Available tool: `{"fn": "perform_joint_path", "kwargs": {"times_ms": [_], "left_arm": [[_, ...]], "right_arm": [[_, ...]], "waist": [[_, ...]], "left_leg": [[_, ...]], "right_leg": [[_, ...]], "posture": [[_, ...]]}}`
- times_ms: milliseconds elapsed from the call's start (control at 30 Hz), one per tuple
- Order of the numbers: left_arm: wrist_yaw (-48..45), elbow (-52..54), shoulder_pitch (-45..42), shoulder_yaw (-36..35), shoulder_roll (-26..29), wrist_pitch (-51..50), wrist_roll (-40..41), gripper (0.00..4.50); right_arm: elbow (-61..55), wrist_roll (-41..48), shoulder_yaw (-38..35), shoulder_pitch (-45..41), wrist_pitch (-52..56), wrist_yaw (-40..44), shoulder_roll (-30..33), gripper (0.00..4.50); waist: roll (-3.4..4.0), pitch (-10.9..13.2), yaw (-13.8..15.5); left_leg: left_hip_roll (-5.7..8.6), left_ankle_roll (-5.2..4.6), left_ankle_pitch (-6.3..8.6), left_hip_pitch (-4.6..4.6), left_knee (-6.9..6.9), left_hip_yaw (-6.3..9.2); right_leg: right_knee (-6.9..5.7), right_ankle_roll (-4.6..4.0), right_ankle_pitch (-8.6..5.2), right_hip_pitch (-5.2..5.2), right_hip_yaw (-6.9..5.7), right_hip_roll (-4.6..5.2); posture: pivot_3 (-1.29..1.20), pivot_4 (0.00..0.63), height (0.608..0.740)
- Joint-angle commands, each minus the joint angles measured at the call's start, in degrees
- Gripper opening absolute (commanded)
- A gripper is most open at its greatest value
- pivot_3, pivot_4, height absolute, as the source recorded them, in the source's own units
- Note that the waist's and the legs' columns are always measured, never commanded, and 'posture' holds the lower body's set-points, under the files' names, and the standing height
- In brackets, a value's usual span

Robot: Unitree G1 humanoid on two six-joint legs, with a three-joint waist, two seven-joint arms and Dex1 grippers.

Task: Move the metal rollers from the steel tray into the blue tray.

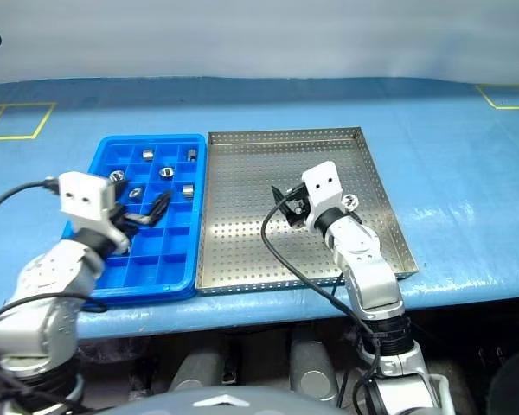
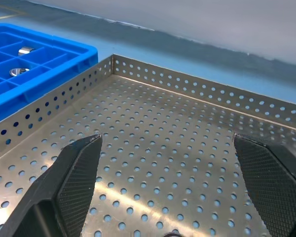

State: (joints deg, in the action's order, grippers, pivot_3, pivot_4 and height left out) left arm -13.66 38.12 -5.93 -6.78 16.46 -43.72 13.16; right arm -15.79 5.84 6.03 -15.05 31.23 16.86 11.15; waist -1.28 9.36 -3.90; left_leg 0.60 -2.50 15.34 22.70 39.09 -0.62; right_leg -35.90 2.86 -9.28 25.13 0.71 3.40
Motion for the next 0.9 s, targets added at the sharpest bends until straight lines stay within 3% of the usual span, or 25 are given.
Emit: {"fn": "perform_joint_path", "kwargs": {"times_ms": [33, 133, 433, 700, 900], "left_arm": [[2.3, -3.3, -1.9, 7.1, -1.6, 5.0, -4.5, 4.44], [0.2, -5.8, -1.8, 11.3, -0.9, 7.2, -5.4, 4.44], [-3.7, -7.3, -0.6, 12.1, 1.1, 11.4, -4.8, 4.44], [-4.2, -7.1, 0.3, 12.2, 0.8, 11.5, -5.1, 4.44], [-4.2, -6.9, 0.9, 12.1, 1.1, 11.3, -5.3, 4.44]], "right_arm": [[-1.0, -0.5, -0.1, 1.0, 2.1, -0.6, 0.8, 4.5], [-2.7, -0.2, -0.4, 1.3, 4.3, 0.1, 2.2, 4.5], [-0.5, 1.1, -2.4, 0.2, 11.3, 0.0, 3.2, 4.5], [2.0, 2.1, -2.2, -1.0, 10.4, 0.1, 1.4, 4.5], [3.6, 0.0, -6.4, -2.7, 8.4, -3.9, 3.0, 4.5]], "waist": [[0.01, 0.0, -0.1], [0.03, 0.0, -0.8], [0.03, 0.0, -2.6], [0.03, 0.0, -3.3], [0.03, 0.0, -3.1]], "left_leg": [[0.01, -0.01, 0.0, -0.01, 0.0, -0.01], [-0.01, -0.02, 0.01, -0.01, -0.01, -0.07], [-0.08, -0.03, 0.01, 0.01, 0.01, -0.13], [-0.08, -0.04, 0.01, 0.01, 0.0, -0.14], [-0.06, -0.04, 0.01, 0.02, 0.02, -0.17]], "right_leg": [[0.0, 0.0, 0.0, 0.0, 0.01, 0.0], [-0.01, 0.0, 0.0, 0.03, 0.03, -0.03], [-0.01, 0.1, -0.05, 0.08, 0.06, -0.1], [-0.01, 0.36, 0.0, 0.09, 0.08, -0.1], [0.0, 0.35, -0.01, 0.09, 0.13, -0.08]], "posture": [[-0.17, 0.15, 0.74], [-0.19, 0.15, 0.74], [-0.21, 0.15, 0.74], [-0.2, 0.15, 0.74], [-0.19, 0.15, 0.74]]}}
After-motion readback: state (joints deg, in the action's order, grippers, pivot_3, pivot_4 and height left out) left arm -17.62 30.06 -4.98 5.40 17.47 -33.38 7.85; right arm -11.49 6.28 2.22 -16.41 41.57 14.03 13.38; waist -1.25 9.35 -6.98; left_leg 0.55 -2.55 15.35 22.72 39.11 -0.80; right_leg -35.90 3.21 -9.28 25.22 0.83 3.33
